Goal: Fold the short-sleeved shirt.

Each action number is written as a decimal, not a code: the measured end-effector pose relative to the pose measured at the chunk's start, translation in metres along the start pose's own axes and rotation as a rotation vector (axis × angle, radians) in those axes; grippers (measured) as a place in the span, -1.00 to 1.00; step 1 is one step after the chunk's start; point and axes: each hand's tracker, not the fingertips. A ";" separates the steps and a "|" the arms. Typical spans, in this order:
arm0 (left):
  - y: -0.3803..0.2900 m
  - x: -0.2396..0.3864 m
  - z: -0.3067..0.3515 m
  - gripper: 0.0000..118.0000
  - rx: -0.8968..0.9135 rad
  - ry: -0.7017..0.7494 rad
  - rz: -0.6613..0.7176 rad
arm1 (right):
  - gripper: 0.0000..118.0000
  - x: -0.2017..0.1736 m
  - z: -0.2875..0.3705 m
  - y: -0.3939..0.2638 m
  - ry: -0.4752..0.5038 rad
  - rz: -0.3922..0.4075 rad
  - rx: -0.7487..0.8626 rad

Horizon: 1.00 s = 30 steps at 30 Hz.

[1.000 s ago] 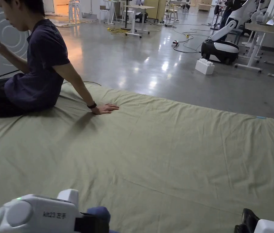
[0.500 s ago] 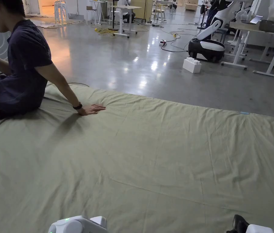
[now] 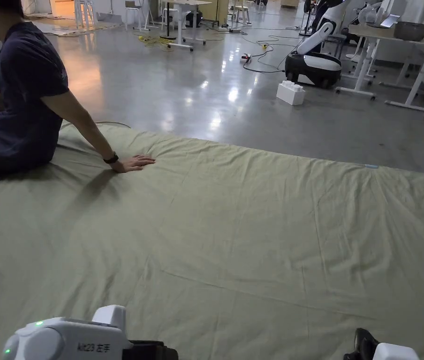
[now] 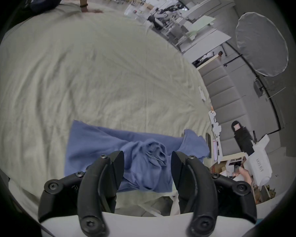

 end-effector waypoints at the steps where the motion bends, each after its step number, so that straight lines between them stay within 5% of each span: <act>1: 0.000 -0.003 0.002 -0.31 0.018 0.021 -0.003 | -0.99 0.000 0.000 -0.001 0.001 -0.002 -0.002; 3: -0.002 -0.007 -0.004 -0.67 -0.008 0.078 -0.001 | -0.99 0.000 -0.001 -0.002 0.002 -0.004 -0.010; 13: -0.038 0.014 -0.073 -0.72 -0.195 -0.013 -0.051 | -0.99 -0.004 -0.005 -0.010 0.027 -0.033 -0.067; 30: -0.038 0.031 -0.115 -0.70 -0.153 -0.033 -0.037 | -0.99 0.001 -0.002 -0.013 -0.001 -0.017 -0.062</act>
